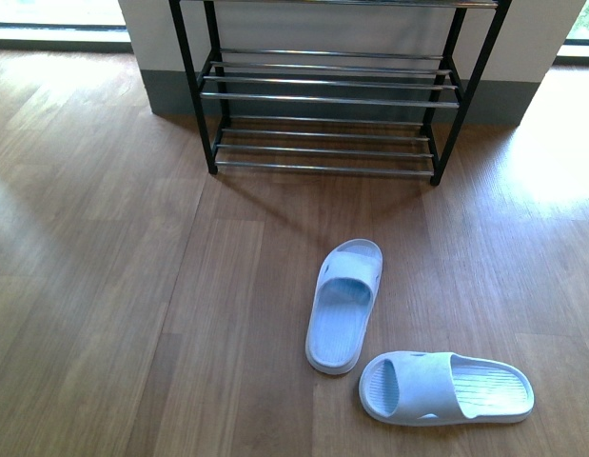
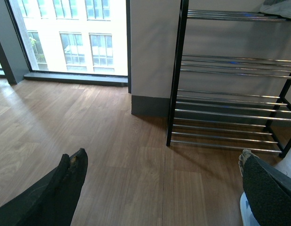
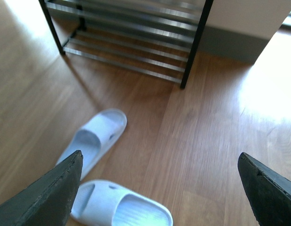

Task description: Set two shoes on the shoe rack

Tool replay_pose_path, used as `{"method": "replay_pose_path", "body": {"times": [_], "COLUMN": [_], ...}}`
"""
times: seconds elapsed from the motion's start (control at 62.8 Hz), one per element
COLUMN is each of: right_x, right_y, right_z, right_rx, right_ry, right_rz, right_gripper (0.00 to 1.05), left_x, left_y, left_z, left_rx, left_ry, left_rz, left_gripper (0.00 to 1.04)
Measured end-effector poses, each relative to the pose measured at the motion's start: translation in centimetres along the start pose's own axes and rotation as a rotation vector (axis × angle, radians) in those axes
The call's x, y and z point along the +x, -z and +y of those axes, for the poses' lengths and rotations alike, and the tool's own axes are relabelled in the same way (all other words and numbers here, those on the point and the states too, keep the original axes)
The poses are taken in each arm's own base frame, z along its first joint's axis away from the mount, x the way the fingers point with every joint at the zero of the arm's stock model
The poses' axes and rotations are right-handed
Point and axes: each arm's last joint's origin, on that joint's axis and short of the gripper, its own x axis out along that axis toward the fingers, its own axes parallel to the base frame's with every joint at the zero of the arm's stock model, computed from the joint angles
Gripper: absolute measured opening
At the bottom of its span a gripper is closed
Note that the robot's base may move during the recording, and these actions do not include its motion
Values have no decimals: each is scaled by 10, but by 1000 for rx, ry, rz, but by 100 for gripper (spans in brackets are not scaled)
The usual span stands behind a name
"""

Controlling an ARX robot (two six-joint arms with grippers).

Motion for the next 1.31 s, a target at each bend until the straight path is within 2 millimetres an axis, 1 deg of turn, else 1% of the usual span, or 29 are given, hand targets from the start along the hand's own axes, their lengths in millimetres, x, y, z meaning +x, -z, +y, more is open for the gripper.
{"method": "replay_pose_path", "body": {"times": [0.016, 0.064, 0.111, 0.159, 0.207, 0.223, 0.318, 0.414, 0.494, 0.541, 0.653, 0.828, 0.955, 1.114, 1.146, 1.194, 1.29, 1.306], "right_x": [13, 40, 54, 68, 78, 82, 98, 109, 123, 131, 142, 158, 168, 180, 182, 188, 195, 197], "right_y": [8, 32, 47, 67, 83, 91, 124, 150, 178, 189, 204, 221, 229, 233, 233, 232, 231, 230], "right_z": [-2, -5, -5, -4, -2, -1, 4, 11, 19, 24, 30, 37, 43, 51, 52, 53, 55, 55], "right_rx": [-16, -62, -85, -117, -139, -149, -196, -225, -260, -269, -276, -288, -280, -265, -263, -258, -256, -254], "right_ry": [-14, -35, -65, -94, -120, -134, -180, -229, -272, -291, -322, -345, -360, -372, -370, -367, -362, -362], "right_rz": [54, 178, 249, 320, 371, 396, 487, 551, 593, 611, 639, 658, 664, 660, 658, 651, 637, 633], "right_gripper": [96, 96, 96, 96, 96, 96, 96, 96, 96, 96, 96, 96, 96, 96, 94, 86, 73, 70], "left_x": [0, 0, 0, 0, 0, 0, 0, 0, 0, 0, 0, 0, 0, 0, 0, 0, 0, 0], "left_y": [0, 0, 0, 0, 0, 0, 0, 0, 0, 0, 0, 0, 0, 0, 0, 0, 0, 0], "left_z": [0, 0, 0, 0, 0, 0, 0, 0, 0, 0, 0, 0, 0, 0, 0, 0, 0, 0], "left_rx": [0, 0, 0, 0, 0, 0, 0, 0, 0, 0, 0, 0, 0, 0, 0, 0, 0, 0], "left_ry": [0, 0, 0, 0, 0, 0, 0, 0, 0, 0, 0, 0, 0, 0, 0, 0, 0, 0], "left_rz": [0, 0, 0, 0, 0, 0, 0, 0, 0, 0, 0, 0, 0, 0, 0, 0, 0, 0], "left_gripper": [95, 95, 95, 95, 95, 95, 95, 95, 95, 95, 95, 95, 95, 95, 95, 95, 95, 95]}}
